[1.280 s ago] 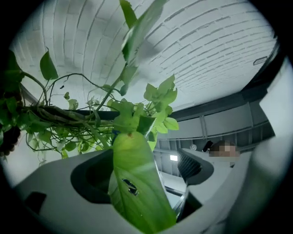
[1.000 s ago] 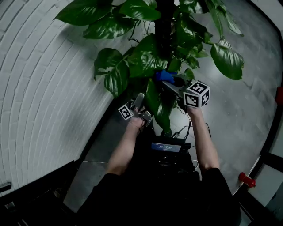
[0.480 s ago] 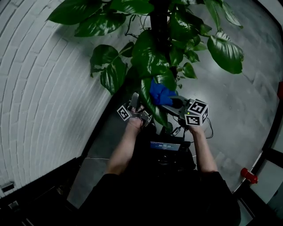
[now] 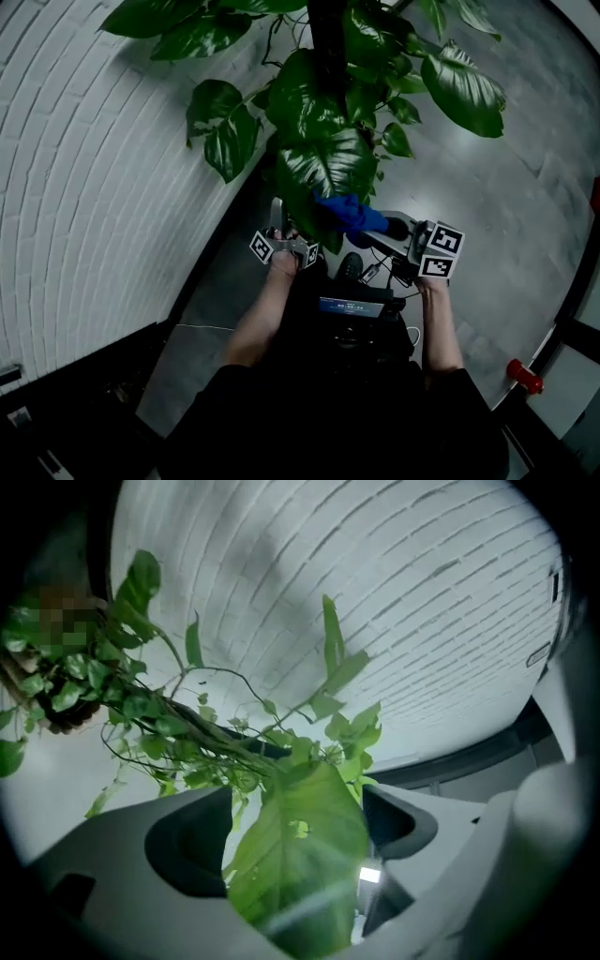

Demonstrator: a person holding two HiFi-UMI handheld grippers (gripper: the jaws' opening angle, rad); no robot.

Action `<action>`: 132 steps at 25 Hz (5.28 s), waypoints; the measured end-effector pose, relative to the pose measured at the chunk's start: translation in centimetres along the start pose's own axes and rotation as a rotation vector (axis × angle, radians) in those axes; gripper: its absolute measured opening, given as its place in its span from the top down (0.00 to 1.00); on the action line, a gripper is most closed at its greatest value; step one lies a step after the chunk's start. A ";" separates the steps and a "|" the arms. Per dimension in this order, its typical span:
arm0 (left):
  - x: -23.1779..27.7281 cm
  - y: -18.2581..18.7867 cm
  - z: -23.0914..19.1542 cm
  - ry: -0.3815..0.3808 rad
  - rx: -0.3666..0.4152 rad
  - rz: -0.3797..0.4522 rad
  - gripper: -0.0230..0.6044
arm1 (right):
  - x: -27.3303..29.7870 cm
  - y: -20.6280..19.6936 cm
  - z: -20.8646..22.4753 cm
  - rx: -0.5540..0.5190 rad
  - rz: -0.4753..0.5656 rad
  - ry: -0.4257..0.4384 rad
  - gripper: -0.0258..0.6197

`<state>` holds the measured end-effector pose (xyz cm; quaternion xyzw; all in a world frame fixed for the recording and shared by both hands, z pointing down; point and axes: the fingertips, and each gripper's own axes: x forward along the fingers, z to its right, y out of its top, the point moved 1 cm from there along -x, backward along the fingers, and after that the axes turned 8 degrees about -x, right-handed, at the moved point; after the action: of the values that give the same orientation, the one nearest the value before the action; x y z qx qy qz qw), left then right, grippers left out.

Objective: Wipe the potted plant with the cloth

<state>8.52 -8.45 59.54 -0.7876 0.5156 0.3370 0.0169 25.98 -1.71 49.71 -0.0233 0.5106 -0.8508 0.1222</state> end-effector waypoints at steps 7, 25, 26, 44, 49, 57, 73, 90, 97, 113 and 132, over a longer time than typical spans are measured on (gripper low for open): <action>-0.9 -1.8 -2.0 0.070 0.057 -0.050 0.23 | -4.9 8.4 4.1 -0.118 0.181 -0.168 0.81; 2.0 -7.7 4.2 -0.117 -0.035 -0.266 0.23 | 6.8 3.9 11.8 -0.240 -0.138 -0.187 0.81; 2.0 -7.7 4.3 -0.118 -0.038 -0.266 0.23 | 6.6 3.1 11.0 -0.225 -0.139 -0.165 0.81; 2.2 -8.8 5.0 -0.107 0.000 -0.234 0.23 | 3.2 -6.4 -4.2 -0.164 -0.216 0.125 0.81; 2.0 -8.6 5.1 -0.113 0.002 -0.217 0.23 | 1.7 -7.4 -5.9 -0.184 -0.269 0.181 0.81; 1.8 -8.4 5.1 -0.114 -0.013 -0.211 0.23 | -5.2 4.5 0.1 -0.154 0.124 -0.013 0.81; 2.3 -8.7 5.8 -0.130 -0.028 -0.233 0.23 | 3.4 6.6 14.9 -0.242 0.056 -0.283 0.81; 2.7 -8.9 5.8 -0.134 -0.033 -0.231 0.23 | 0.0 -6.7 5.9 -0.007 0.033 -0.136 0.81; 2.5 -8.9 5.8 -0.126 -0.011 -0.224 0.23 | -1.4 -9.7 1.9 -0.032 -0.055 -0.084 0.81; 1.1 -9.3 6.1 -0.031 0.117 -0.220 0.23 | -10.1 -0.1 2.4 -0.090 0.225 -0.350 0.81; 0.2 -10.2 8.2 -0.045 0.152 -0.193 0.21 | 5.1 -7.0 -6.3 -0.255 -0.282 0.076 0.81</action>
<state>12.79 -0.75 49.79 -0.8223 0.4609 0.3110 0.1206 18.76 5.68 52.41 -0.0779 0.6102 -0.7881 -0.0213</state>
